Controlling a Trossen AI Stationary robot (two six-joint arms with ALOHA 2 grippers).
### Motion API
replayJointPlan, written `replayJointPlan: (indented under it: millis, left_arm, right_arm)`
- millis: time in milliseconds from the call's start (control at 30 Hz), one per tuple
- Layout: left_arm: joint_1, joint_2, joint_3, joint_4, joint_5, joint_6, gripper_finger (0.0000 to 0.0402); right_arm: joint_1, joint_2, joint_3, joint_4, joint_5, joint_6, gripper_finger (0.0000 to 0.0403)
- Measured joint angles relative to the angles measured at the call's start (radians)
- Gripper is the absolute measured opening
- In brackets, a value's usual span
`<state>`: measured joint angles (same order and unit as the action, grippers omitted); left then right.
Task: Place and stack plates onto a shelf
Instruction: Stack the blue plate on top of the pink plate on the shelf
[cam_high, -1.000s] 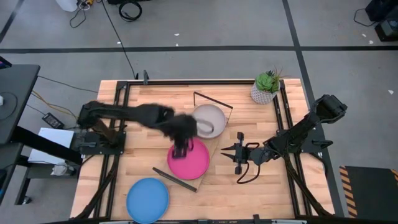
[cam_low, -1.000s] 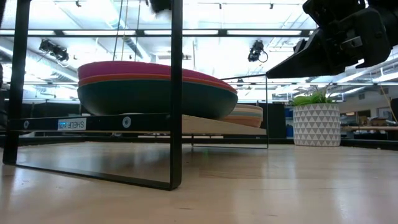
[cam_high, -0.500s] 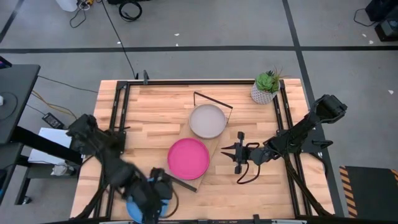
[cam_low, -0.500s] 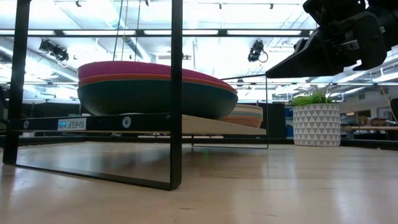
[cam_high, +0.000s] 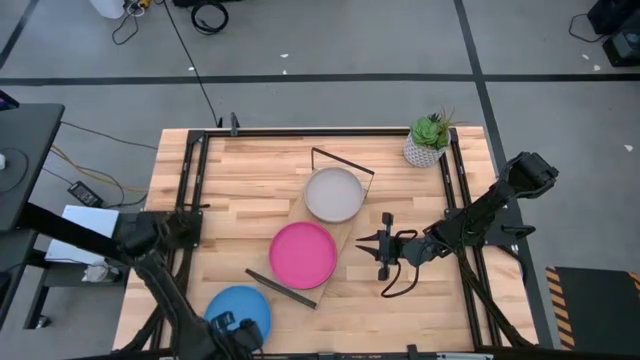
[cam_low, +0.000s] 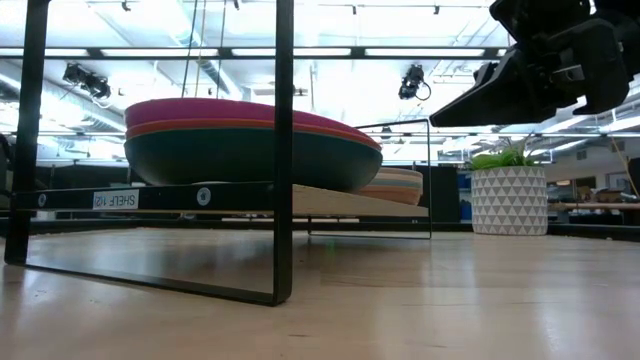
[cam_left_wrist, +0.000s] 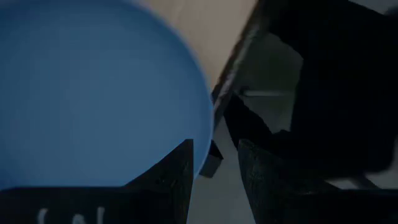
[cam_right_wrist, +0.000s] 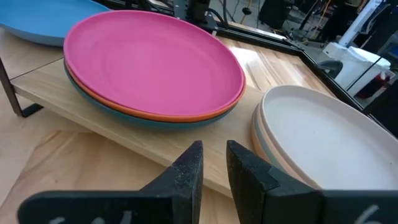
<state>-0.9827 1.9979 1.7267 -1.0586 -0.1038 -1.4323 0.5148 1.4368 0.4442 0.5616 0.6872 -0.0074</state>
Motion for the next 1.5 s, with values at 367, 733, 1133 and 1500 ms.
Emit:
replayJointPlan:
  millis: [367,733,1133,1500]
  left_arm:
    - [0.024,0.122,0.000,0.063,0.001,-0.128,0.0182]
    - [0.032,0.204,0.000,0.042,0.042,-0.065,0.0180]
    - [0.042,0.157,0.107,-0.044,0.239,-0.024,0.0022]
    - [0.041,-0.018,0.446,0.032,-0.009,0.152,0.0018]
  right_arm:
    - [-0.044,0.000,0.000,0.039,-0.008,-0.058,0.0077]
    - [-0.083,0.000,0.000,0.059,-0.060,-0.075,0.0077]
    - [-0.104,0.000,0.000,0.075,-0.089,-0.078,0.0077]
    - [-0.112,0.000,0.000,0.081,-0.116,-0.072,0.0077]
